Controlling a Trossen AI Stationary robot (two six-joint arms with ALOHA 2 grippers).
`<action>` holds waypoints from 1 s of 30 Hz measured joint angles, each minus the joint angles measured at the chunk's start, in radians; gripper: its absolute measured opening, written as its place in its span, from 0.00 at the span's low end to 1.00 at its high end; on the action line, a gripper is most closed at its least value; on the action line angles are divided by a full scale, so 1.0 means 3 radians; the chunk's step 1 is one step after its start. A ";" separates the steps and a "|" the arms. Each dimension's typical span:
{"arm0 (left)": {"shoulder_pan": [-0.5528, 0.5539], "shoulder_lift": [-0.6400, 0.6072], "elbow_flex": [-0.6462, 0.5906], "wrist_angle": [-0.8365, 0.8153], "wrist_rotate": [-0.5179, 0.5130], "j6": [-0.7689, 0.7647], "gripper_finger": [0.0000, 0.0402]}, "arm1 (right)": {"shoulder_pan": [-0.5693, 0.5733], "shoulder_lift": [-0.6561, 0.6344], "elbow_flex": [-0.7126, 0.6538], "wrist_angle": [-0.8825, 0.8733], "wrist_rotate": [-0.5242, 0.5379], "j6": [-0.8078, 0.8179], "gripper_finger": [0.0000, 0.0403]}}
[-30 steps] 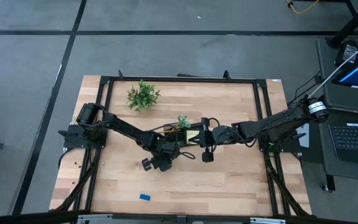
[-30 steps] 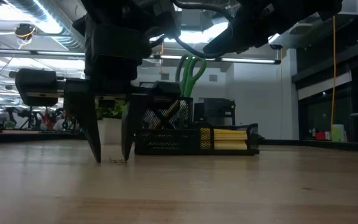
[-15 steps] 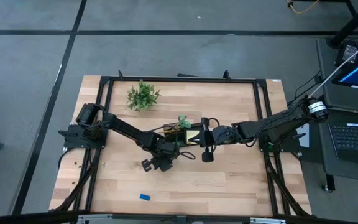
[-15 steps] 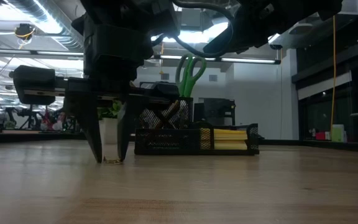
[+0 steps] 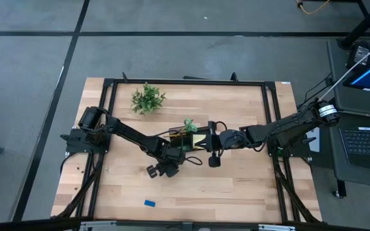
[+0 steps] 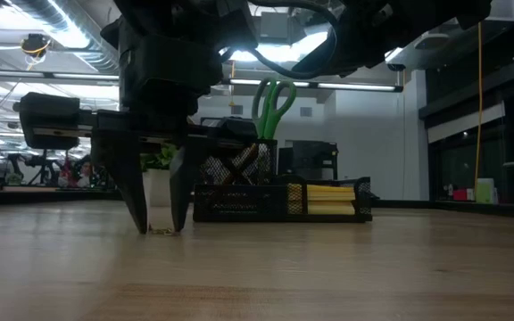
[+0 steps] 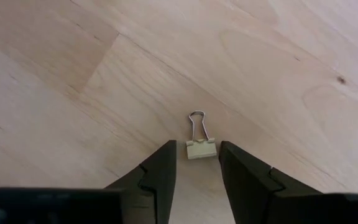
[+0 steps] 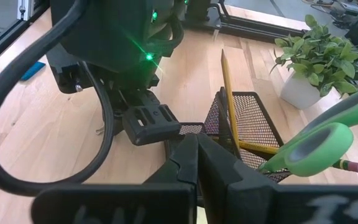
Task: Pick and place office supplies into organizer
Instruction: Put the right green binder clip into the black desk organizer
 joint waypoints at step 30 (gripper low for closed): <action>-0.0012 -0.0084 0.0019 -0.0063 -0.0442 -0.0466 0.15 | 0.0000 -0.0001 0.0000 0.0009 0.0000 -0.0002 0.02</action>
